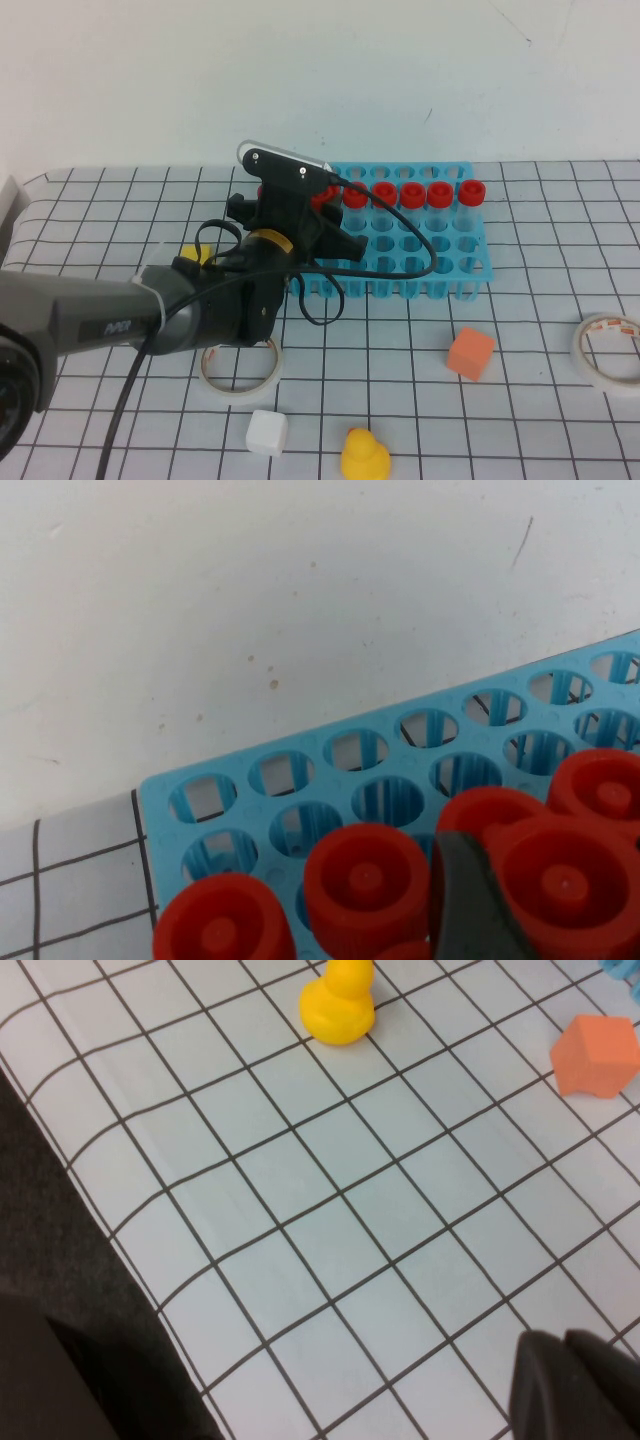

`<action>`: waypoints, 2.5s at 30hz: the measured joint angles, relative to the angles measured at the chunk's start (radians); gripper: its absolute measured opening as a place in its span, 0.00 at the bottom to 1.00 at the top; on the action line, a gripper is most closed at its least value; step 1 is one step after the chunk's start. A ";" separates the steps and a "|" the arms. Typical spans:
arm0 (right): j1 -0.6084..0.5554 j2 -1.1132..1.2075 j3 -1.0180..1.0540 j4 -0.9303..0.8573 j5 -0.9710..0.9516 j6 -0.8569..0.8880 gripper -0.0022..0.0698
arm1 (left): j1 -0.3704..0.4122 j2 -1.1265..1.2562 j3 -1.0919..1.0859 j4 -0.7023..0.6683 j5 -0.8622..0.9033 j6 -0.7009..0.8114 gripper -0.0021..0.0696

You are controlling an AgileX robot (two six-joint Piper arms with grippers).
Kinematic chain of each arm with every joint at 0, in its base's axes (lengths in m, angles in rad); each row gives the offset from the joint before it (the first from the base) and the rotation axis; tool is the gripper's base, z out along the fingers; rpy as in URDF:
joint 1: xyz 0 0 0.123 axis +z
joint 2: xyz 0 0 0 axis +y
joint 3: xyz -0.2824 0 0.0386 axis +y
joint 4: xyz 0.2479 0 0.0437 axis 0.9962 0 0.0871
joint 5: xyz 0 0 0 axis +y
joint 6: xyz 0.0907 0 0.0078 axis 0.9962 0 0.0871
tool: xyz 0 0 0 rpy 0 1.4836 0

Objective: Place the test tubes

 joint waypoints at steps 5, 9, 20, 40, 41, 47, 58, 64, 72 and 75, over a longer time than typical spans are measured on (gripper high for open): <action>0.000 0.000 0.000 0.000 0.000 0.000 0.03 | 0.000 0.000 0.000 -0.027 0.000 0.002 0.42; 0.000 0.000 0.000 0.000 0.000 0.000 0.03 | -0.002 0.000 0.000 -0.035 0.001 0.004 0.42; 0.000 0.000 0.000 0.002 0.000 0.000 0.03 | -0.002 -0.062 0.000 -0.047 0.097 0.108 0.64; 0.000 0.000 0.000 0.002 0.000 0.000 0.03 | -0.002 -0.800 0.051 -0.071 0.329 0.487 0.04; 0.000 0.000 0.000 0.002 0.000 0.000 0.03 | -0.002 -0.851 0.077 -0.048 0.313 0.496 0.03; 0.000 0.000 0.000 0.002 0.000 0.000 0.03 | 0.017 -1.185 0.296 0.039 0.243 0.500 0.03; 0.000 0.000 0.000 0.002 0.000 0.000 0.03 | 0.386 -1.596 0.585 0.119 0.569 0.285 0.03; 0.000 0.000 0.000 0.002 0.000 0.000 0.03 | 0.542 -1.652 0.659 0.140 0.623 0.087 0.03; 0.000 0.000 0.000 0.002 0.000 0.000 0.03 | 0.568 -1.677 0.827 -0.028 0.595 0.240 0.03; 0.000 0.000 0.000 0.002 0.000 0.000 0.03 | 0.568 -1.677 0.838 -0.045 0.584 0.259 0.03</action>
